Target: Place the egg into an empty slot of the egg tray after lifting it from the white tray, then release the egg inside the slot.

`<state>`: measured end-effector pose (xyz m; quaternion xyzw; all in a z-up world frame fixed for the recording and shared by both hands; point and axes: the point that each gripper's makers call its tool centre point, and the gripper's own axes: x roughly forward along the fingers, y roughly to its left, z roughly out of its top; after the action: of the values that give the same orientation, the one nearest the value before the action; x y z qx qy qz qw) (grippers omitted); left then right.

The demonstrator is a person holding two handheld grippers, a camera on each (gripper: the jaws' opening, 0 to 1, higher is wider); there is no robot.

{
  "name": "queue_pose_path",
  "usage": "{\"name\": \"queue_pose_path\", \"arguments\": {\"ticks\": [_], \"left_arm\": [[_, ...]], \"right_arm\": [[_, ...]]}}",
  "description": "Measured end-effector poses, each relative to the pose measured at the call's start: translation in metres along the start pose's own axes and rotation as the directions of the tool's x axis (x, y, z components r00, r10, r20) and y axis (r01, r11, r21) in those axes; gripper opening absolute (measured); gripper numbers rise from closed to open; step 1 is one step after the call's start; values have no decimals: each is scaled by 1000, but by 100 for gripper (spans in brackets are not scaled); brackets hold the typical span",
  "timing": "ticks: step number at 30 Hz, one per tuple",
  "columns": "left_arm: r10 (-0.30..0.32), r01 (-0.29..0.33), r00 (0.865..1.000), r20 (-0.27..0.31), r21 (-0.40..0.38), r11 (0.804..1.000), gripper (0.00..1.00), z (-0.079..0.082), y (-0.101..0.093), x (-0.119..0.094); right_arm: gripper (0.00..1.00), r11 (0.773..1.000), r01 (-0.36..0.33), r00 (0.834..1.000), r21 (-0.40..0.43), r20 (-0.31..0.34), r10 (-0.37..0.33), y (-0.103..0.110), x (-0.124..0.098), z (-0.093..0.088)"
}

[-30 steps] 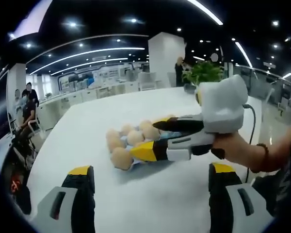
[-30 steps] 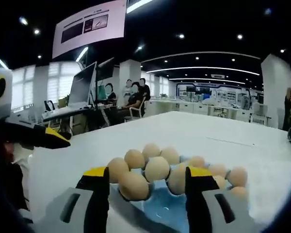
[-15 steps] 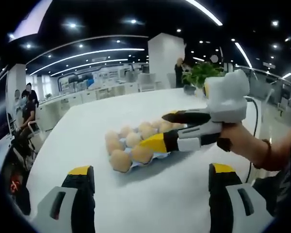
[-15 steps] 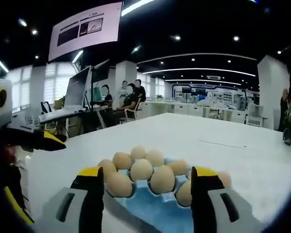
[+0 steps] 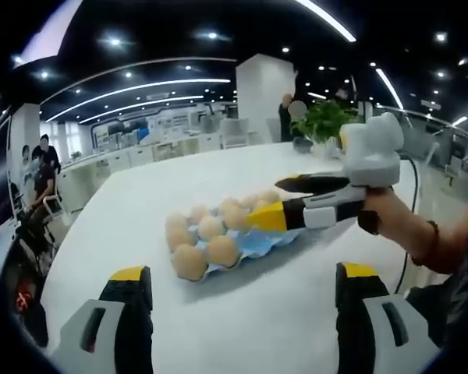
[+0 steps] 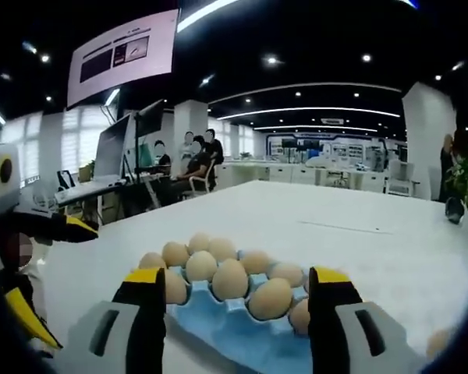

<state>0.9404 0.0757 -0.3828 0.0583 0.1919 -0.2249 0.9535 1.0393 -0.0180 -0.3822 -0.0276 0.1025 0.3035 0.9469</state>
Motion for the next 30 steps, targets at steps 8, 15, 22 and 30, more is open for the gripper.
{"name": "queue_pose_path", "arguments": {"ticks": [8, 15, 22, 30], "left_arm": [[5, -5, 1000, 8, -12, 1000, 100, 1, -1, 0], [7, -7, 1000, 12, -10, 1000, 100, 2, -2, -1], [-1, 1, 1000, 11, -7, 1000, 100, 2, -5, 2], [-10, 10, 1000, 10, -7, 1000, 100, 3, -8, 5]], "right_arm": [[77, 999, 36, 999, -9, 0, -36, -18, -15, 1], [77, 996, 86, 996, -13, -8, -86, -38, -27, -4], [77, 989, 150, 989, 13, -14, -150, -64, -43, -8], [77, 979, 200, 980, 31, -33, -199, -88, -58, -17]]}}
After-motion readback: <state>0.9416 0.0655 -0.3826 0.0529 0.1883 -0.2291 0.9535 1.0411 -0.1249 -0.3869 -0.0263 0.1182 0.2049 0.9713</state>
